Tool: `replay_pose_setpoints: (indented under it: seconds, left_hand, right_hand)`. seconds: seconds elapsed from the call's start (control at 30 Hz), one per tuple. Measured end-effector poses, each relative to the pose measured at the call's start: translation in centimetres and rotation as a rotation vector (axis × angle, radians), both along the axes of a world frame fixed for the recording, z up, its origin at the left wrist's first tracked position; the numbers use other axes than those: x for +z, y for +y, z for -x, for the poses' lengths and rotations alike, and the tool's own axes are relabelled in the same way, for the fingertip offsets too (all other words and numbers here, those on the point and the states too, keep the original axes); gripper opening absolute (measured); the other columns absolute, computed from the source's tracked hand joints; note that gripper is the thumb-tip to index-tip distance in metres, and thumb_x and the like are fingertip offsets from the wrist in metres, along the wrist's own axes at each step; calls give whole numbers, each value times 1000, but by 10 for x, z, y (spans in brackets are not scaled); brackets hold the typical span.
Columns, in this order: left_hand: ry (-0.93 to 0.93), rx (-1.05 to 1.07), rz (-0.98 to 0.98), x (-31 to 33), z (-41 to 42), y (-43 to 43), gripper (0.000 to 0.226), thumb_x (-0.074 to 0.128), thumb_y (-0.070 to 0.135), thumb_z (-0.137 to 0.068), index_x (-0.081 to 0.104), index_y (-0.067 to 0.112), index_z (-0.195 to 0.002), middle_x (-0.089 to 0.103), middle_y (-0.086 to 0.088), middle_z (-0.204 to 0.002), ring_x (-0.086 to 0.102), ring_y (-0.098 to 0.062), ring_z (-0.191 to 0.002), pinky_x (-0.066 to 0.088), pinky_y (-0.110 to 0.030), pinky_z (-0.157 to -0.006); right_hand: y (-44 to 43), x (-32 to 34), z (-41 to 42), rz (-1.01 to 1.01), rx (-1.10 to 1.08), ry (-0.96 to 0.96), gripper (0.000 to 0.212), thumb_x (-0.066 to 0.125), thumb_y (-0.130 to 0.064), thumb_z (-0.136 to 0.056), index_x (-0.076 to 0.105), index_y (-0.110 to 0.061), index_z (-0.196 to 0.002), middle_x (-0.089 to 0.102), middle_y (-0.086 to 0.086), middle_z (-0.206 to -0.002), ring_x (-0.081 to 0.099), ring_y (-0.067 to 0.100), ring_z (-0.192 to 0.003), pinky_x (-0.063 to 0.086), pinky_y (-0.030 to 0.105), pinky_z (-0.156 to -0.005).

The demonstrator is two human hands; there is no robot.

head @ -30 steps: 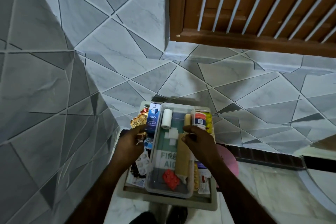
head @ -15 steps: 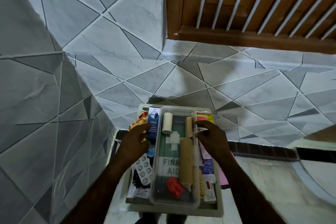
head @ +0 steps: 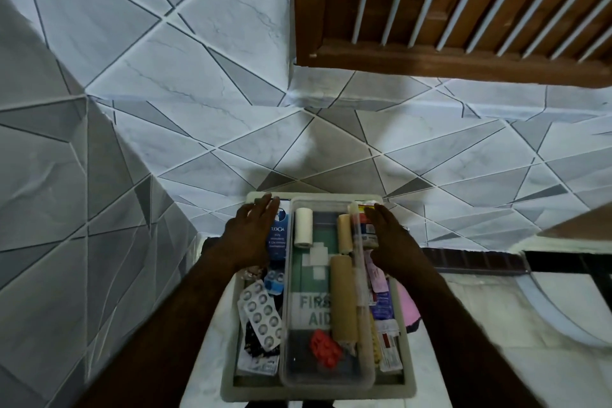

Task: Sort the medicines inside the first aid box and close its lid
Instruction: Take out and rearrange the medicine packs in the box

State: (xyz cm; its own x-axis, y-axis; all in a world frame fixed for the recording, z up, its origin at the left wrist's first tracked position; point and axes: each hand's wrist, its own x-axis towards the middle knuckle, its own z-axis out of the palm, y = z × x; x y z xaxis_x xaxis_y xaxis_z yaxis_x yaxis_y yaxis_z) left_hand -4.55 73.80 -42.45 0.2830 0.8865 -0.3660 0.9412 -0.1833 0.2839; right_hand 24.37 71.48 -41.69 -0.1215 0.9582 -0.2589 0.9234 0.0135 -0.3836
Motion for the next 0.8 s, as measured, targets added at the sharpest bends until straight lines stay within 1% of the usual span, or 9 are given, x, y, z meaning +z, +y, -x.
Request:
replay_pose_setpoints:
  seconds: [0.13,0.2,0.27,0.33,0.47,0.57,0.67,0.73,0.8]
  left_hand:
    - [5,-62,33,-2,-2,14,131,84,47,-62,-6,24,-153,-6,-3,-163,4,-32,-148,23,-57,-115]
    - [-1,-88,54,-2,-2,16,134,85,46,-61,-10,25,-153,-8,-5,-163,2,-33,-149,20,-57,-117]
    - [-19,-95,70,-4,-2,18,135,86,45,-61,-13,27,-152,-10,-6,-162,2,-33,-149,20,-56,-118]
    - [-41,-96,64,-6,-2,17,137,87,43,-60,-14,28,-151,-9,-7,-162,4,-33,-149,22,-55,-117]
    - [-109,-72,28,-8,0,14,140,88,42,-56,-15,33,-150,-5,-5,-161,10,-33,-147,30,-53,-115]
    - [-174,-48,-1,-3,4,14,139,88,45,-56,-12,30,-151,-4,-6,-161,12,-33,-147,31,-51,-115]
    - [-210,-23,-57,8,9,15,137,89,44,-56,-6,26,-153,1,-6,-160,19,-32,-144,36,-47,-113]
    - [-208,3,-84,20,11,14,135,91,35,-56,-3,25,-153,3,-7,-159,23,-31,-143,38,-44,-109]
    - [-210,32,-118,35,11,13,134,92,27,-56,0,25,-153,6,-8,-159,24,-31,-143,40,-42,-107]
  right_hand:
    - [7,1,1,-21,-32,24,76,75,-8,-76,35,-18,-141,46,9,-140,55,30,-119,49,42,-95]
    - [10,1,0,-17,-65,31,71,75,-11,-76,39,-19,-137,52,9,-135,57,29,-117,48,41,-95]
    - [13,1,-2,5,-100,44,72,75,-12,-76,39,-19,-138,53,9,-135,56,28,-118,47,42,-98]
    - [13,4,-3,2,-124,56,74,75,-14,-77,38,-19,-141,51,9,-139,52,28,-123,44,43,-103]
    - [10,12,-7,-63,-139,72,73,75,-12,-78,39,-13,-142,49,11,-142,48,29,-128,39,41,-106]
    - [9,17,-10,-122,-158,54,75,75,-15,-79,38,-15,-144,47,10,-145,48,28,-129,39,41,-106]
    - [9,29,-9,-193,-173,76,73,75,-16,-79,39,-16,-143,49,10,-143,51,28,-125,41,38,-103]
    - [9,40,-3,-225,-165,120,71,75,-15,-79,41,-15,-142,50,11,-141,56,29,-118,42,39,-101]
    - [7,49,4,-253,-119,181,69,75,-19,-80,42,-15,-140,53,11,-138,61,28,-109,44,39,-98]
